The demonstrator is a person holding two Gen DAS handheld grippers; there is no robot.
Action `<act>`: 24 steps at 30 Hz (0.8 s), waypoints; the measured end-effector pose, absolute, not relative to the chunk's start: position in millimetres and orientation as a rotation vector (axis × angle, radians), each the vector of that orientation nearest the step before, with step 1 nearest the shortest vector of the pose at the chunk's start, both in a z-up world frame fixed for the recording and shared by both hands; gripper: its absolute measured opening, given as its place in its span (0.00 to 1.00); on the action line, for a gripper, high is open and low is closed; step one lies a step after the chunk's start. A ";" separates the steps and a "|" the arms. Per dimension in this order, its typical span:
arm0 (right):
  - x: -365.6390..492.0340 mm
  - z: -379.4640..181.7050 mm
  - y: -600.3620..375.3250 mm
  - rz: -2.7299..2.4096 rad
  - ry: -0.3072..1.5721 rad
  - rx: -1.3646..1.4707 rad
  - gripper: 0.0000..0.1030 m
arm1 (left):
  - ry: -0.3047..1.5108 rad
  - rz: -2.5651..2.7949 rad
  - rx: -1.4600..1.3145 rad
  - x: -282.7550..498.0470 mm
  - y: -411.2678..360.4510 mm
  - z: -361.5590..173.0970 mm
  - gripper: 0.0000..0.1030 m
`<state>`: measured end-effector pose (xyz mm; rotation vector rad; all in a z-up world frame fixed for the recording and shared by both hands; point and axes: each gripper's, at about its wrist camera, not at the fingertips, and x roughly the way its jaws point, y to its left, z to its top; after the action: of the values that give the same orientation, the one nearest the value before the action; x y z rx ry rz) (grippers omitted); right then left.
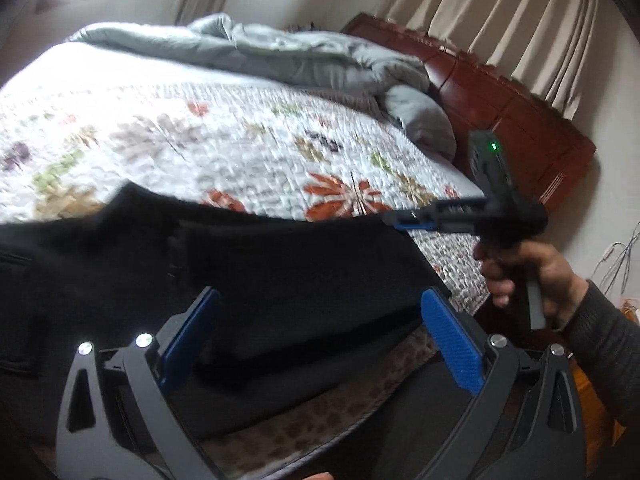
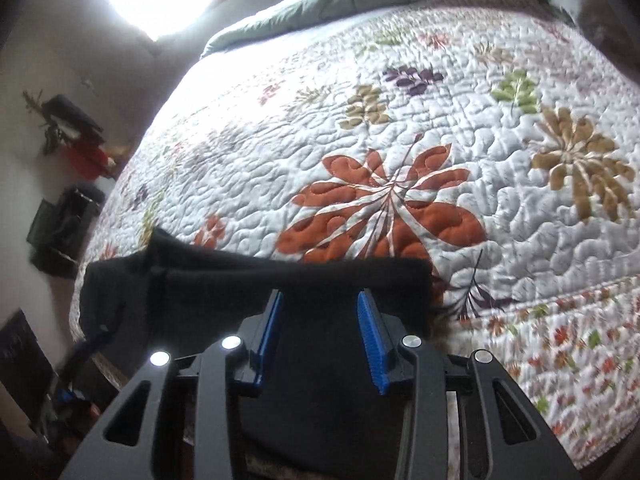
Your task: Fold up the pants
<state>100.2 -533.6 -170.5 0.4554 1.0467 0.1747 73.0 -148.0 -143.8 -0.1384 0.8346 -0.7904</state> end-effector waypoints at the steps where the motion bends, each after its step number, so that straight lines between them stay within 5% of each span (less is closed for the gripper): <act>1: 105.6 -176.9 -536.0 0.170 1.064 0.464 0.36 | 0.861 -0.791 -0.138 76.7 -154.6 -153.2 0.97; 6: 118.0 -188.5 -542.2 0.213 1.132 0.481 0.35 | 0.967 -0.764 -0.179 88.2 -150.4 -187.3 0.96; 13: 151.5 -128.7 -504.3 0.349 1.157 0.290 0.40 | 0.959 -0.756 -0.281 76.9 -122.8 -166.9 0.97; 24: 250.3 -64.4 -260.5 0.859 1.275 -0.105 0.63 | 0.862 -0.236 -0.639 41.4 58.0 -146.4 0.97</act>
<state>250.3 -260.5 -64.4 -0.1050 1.2752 0.8586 41.4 58.0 -146.4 -0.6391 0.8615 -0.2363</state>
